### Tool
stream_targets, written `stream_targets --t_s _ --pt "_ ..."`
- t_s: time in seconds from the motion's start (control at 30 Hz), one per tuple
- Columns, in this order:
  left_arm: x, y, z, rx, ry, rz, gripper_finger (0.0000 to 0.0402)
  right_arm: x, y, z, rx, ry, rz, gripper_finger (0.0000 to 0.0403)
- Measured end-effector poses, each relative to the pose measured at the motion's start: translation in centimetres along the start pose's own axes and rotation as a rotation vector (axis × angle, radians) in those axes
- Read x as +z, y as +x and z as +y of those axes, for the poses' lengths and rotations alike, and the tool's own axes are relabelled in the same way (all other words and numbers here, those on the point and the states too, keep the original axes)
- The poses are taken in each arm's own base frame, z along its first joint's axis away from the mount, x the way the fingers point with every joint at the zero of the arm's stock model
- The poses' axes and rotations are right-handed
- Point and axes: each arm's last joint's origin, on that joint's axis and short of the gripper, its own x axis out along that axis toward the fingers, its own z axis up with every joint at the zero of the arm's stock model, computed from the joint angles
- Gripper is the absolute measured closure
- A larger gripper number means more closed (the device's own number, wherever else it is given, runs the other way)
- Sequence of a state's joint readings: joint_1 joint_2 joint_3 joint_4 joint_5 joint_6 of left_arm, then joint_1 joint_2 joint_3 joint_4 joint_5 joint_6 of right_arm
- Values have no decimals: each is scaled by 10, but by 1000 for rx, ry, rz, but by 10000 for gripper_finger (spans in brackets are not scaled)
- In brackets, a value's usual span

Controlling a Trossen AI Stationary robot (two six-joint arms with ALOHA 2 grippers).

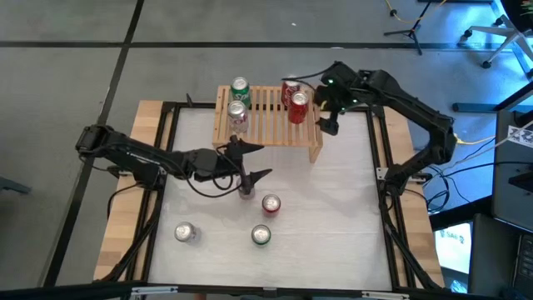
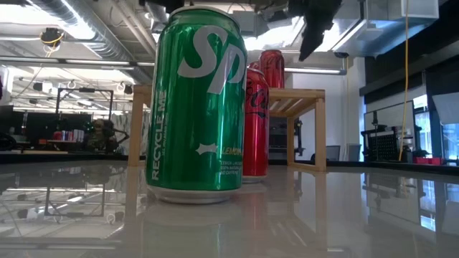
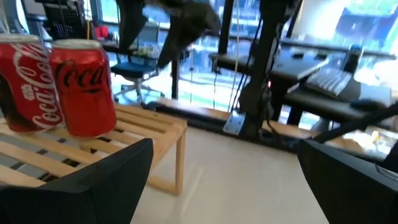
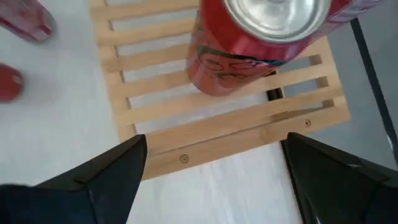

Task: Place canned beverage on shelf
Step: Put the red/white soda can on the shelf

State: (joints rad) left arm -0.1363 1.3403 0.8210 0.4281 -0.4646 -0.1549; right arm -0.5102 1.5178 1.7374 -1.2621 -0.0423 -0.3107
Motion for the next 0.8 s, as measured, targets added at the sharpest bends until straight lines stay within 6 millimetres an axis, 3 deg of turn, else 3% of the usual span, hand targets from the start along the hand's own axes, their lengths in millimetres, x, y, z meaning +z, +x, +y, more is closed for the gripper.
stream_targets --t_s 0.2,0.3,0.5,0.8 --pt "15 1 -8 -3 43 82 11 -10 -31 9 119 32 -132 24" --pt "19 -1 -13 7 66 120 11 -19 -36 15 192 25 -182 24" --pt "27 -6 -23 -5 21 179 11 -53 -26 27 222 51 -246 24" --pt "28 -16 -24 68 -120 371 17 -98 8 44 334 70 -473 24"
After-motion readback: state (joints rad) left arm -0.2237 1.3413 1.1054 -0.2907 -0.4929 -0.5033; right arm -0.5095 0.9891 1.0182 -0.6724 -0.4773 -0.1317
